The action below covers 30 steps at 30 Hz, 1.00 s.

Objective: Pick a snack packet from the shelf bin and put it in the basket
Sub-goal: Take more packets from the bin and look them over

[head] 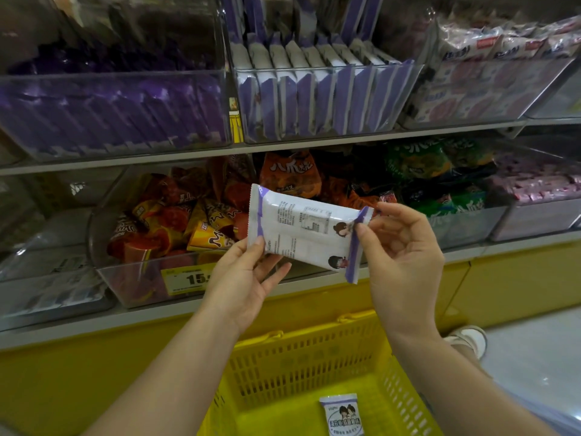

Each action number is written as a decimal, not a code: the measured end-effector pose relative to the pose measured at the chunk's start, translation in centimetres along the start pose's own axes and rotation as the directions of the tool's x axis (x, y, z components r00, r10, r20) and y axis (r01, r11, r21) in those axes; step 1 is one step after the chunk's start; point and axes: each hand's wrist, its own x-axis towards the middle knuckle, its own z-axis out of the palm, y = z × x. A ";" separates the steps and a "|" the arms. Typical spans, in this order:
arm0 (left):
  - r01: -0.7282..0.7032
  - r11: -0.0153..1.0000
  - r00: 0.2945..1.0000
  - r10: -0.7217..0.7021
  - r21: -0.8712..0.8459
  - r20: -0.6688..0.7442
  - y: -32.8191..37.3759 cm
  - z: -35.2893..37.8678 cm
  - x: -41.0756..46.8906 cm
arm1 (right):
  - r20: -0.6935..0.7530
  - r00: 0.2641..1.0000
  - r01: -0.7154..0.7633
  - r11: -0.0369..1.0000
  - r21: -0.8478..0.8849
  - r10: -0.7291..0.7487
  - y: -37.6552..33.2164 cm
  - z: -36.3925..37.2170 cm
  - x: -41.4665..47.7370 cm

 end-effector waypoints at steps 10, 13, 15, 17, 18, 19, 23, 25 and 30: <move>-0.039 0.994 0.997 0.033 0.097 0.063 1.7 0.7 -0.6 | 0.114 0.888 -0.460 0.866 0.195 0.446 1.6 -1.2 2.4; -0.087 0.987 0.994 0.078 0.137 0.071 1.8 0.6 -0.6 | 0.172 0.857 -0.514 0.826 0.230 0.486 1.7 -1.4 2.5; -0.154 0.973 0.987 0.142 0.173 0.080 2.1 0.4 -0.6 | 0.267 0.830 -0.545 0.813 0.205 0.490 1.6 -1.6 2.7; -0.211 0.956 0.977 0.199 0.205 0.076 2.5 0.1 -0.4 | 0.370 0.792 -0.557 0.823 0.110 0.486 1.5 -1.9 3.0; -0.234 0.946 0.972 0.224 0.222 0.071 2.7 0.0 -0.3 | 0.418 0.768 -0.554 0.831 0.053 0.485 1.4 -2.1 3.3; -0.257 0.936 0.966 0.248 0.241 0.067 2.8 -0.1 -0.2 | 0.469 0.737 -0.547 0.837 -0.009 0.487 1.3 -2.3 3.5; -0.286 0.908 0.957 0.285 0.306 0.050 2.6 0.0 0.0 | 0.658 0.545 -0.495 0.833 -0.247 0.519 0.8 -2.1 3.5; -0.280 0.901 0.959 0.274 0.330 0.065 2.1 0.3 -0.1 | 0.746 0.418 -0.519 0.810 -0.273 0.519 0.6 -1.4 3.0; -0.255 0.918 0.966 0.256 0.305 0.037 1.6 0.7 -0.3 | 0.848 0.234 -0.672 0.709 -0.213 0.476 0.4 -0.1 1.4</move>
